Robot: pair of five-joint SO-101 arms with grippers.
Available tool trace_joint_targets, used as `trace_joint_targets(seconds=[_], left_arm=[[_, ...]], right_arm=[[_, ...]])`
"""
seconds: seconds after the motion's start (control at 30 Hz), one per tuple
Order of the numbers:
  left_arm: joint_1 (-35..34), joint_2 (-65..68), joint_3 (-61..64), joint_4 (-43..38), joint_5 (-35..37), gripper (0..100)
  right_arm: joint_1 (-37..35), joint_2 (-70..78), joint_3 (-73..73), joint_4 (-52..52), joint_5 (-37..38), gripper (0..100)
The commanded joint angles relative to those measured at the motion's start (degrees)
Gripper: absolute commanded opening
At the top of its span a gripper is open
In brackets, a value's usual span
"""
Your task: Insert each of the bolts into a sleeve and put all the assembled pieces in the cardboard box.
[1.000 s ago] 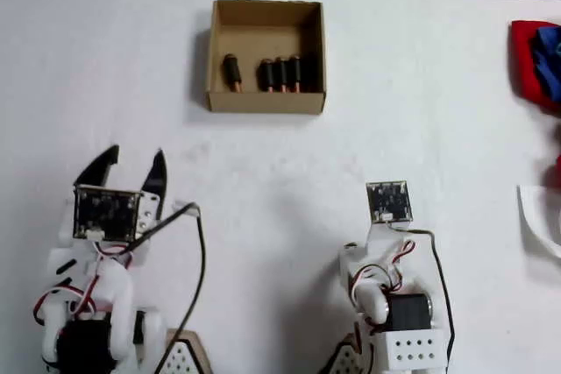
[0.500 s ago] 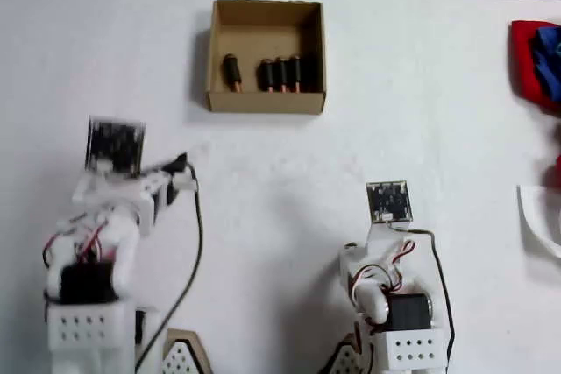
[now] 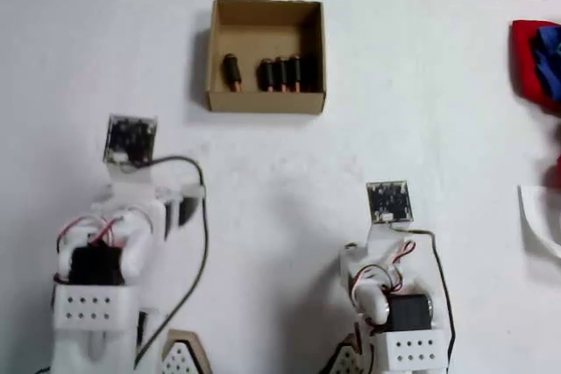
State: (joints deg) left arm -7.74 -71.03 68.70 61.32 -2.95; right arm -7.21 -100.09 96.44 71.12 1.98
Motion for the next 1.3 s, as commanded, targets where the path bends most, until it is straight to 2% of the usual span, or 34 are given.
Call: trace_joint_targets(seconds=[0.0,0.27,0.43,0.73,0.87,1.0,1.13,1.27], left_arm=[[0.35,-6.24,5.05,0.44,0.00,30],[0.26,-24.09,21.67,0.62,-0.09,30],[0.44,-34.37,28.26,4.84,-2.37,30],[0.26,-33.49,28.26,5.89,-4.04,30],[0.09,-33.49,28.26,8.62,-4.48,30],[-0.79,-33.41,28.26,12.66,-8.53,30],[-2.20,-33.41,28.26,12.31,-6.86,30],[-2.90,-33.23,28.26,12.22,0.18,30]], right_arm=[[0.04,-0.13,0.53,-0.04,-0.35,9.1],[0.04,-0.13,0.53,-0.04,-0.35,9.1],[0.04,-0.13,0.53,-0.04,-0.44,9.1],[0.04,-0.13,0.53,-0.04,-0.44,9.0],[0.04,-0.13,0.53,-0.04,-0.26,8.9],[0.04,-0.13,0.53,-0.04,-0.26,8.8],[0.13,-0.13,0.53,-0.04,-0.35,8.8],[0.13,-0.13,0.53,-0.04,-0.44,8.8]])
